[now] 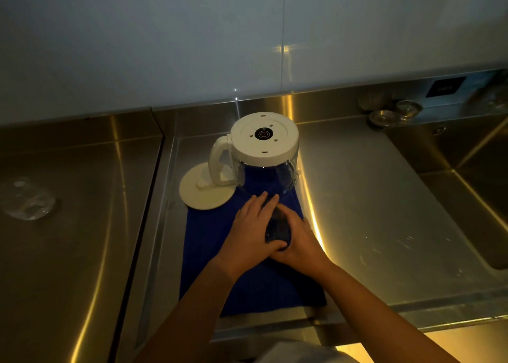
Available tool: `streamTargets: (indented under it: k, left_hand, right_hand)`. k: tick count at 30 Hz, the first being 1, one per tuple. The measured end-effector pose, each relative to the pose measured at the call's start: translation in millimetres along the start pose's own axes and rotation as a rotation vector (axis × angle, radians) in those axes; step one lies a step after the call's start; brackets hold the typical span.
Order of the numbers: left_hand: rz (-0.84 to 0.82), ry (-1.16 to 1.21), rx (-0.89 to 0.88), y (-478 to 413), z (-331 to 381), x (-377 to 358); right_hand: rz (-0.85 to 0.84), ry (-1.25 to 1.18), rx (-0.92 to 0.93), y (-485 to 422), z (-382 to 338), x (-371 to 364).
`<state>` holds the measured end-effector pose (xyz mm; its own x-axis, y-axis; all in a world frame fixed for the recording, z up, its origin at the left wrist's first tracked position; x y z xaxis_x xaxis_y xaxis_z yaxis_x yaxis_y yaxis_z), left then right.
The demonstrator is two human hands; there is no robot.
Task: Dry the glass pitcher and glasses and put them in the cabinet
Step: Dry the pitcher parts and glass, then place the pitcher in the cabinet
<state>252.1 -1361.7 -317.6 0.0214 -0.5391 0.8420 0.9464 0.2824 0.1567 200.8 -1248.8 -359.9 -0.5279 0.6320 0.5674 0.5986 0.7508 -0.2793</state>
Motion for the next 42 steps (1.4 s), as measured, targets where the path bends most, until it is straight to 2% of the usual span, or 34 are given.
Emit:
streamTargets:
  k: [3, 9, 13, 18, 23, 26, 32, 37, 42]
  left_hand:
    - [-0.003, 0.166, 0.008, 0.9, -6.1, -2.5]
    - [0.076, 0.395, 0.094, 0.6, -26.3, -6.0]
    - [0.130, 0.551, 0.138, 5.8, -38.9, -6.8]
    - [0.086, 0.669, 0.162, 5.8, -50.7, -7.5]
    - [-0.038, 0.566, 0.133, 3.7, -56.5, -14.1]
    - [-0.058, 0.465, 0.120, 3.5, -56.3, -16.4]
    - [-0.096, 0.351, 0.089, -2.4, -55.8, -14.7]
    - [-0.087, 0.117, 0.106, -11.1, -54.0, -16.7]
    - [-0.005, 0.092, 0.089, -10.4, -51.2, -23.4]
  right_hand:
    - [-0.045, 0.099, 0.061, 2.6, 5.6, 6.5]
    - [-0.145, -0.013, -0.008, 1.6, 17.0, 3.8]
    - [-0.171, 0.017, -0.025, 3.2, 24.9, 0.9]
    - [-0.216, 0.122, 0.042, -0.7, 18.4, 8.4]
    - [-0.280, 0.314, 0.106, -1.9, 8.2, 21.7]
    - [-0.324, 0.451, 0.156, -4.3, 5.4, 27.3]
    - [-0.330, 0.579, 0.192, -12.3, -0.5, 34.6]
    - [-0.356, 0.544, 0.193, -23.0, -17.9, 38.5]
    - [-0.359, 0.510, 0.212, -35.0, -32.4, 30.1]
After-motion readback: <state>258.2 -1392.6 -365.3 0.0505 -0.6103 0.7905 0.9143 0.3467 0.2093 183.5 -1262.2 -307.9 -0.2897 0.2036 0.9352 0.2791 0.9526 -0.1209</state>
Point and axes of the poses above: each hand's wrist, its own y-axis away from the middle knuckle, its own x-axis out of the back of the hand, z = x × y, the point moved 3 cm from there along -y, towards the middle knuckle, and after that the axes turned 13 degrees about x, right-handed, at the moved point
